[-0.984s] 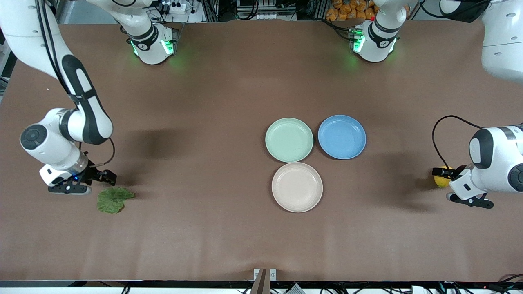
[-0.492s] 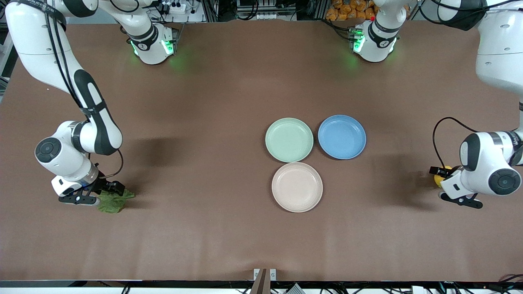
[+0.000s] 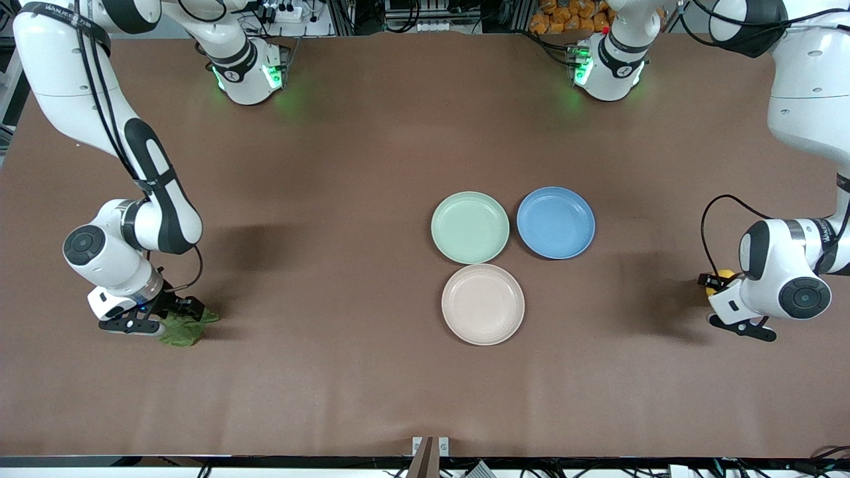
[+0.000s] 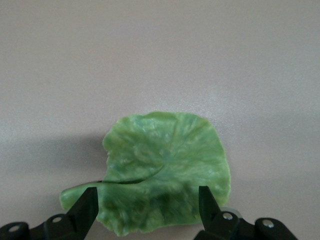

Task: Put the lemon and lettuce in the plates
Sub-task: 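Lower and close the right gripper on the lettuce while the left grasps the lemon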

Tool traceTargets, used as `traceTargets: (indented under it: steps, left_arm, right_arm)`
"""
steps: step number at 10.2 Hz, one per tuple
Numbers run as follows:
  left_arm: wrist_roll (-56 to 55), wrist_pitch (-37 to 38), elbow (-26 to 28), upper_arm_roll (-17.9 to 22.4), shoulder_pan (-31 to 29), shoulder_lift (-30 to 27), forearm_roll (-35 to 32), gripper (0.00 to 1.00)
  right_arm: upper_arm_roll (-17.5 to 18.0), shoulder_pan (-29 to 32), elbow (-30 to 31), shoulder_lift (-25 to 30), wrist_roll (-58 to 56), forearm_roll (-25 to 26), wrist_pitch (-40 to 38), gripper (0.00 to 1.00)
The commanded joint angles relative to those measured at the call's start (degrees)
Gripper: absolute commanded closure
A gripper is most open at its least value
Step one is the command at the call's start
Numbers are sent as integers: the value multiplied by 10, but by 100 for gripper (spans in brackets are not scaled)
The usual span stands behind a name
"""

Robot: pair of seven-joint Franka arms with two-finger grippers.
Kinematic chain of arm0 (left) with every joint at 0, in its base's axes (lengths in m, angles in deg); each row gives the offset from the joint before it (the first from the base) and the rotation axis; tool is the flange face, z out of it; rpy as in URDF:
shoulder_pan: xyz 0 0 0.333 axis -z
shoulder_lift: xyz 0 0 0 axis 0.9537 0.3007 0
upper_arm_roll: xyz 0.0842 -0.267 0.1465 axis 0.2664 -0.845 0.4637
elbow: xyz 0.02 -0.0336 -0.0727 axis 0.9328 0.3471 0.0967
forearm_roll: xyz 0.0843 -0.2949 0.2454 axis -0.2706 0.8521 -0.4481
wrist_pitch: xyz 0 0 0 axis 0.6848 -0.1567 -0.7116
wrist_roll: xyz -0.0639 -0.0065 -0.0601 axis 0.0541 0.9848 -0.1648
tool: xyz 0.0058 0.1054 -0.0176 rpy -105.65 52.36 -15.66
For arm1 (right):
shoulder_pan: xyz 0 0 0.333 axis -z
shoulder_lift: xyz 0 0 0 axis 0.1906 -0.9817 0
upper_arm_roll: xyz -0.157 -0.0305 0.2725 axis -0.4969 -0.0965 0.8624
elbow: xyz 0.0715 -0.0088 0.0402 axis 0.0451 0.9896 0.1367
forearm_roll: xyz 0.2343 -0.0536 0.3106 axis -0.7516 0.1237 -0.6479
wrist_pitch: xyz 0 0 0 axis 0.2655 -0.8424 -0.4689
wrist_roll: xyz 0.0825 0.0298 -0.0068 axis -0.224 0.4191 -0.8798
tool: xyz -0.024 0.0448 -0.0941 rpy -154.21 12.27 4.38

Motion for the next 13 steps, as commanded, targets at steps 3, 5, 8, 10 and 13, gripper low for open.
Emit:
traceTargets:
  steps: [3,5,8,10,13]
  left_arm:
    - [-51,-3,-13,-1,29,-2,-6,100]
    - [-64,18,-44,-3,60,-7,-3,100]
    - [-115,33,-61,-16,80,-15,42,100]
    - [-175,33,-62,-27,96,-19,58,100]
    - [-248,33,-68,-42,106,-31,108,100]
  right_arm:
    - [2,-1,-8,-20,7,-2,5,15]
    - [2,-2,-8,-32,7,-2,22,35]
    - [2,-2,-10,-29,3,-1,22,100]
    - [4,-2,-10,0,2,-1,-1,100]
    - [5,-3,-46,41,17,-3,-96,100]
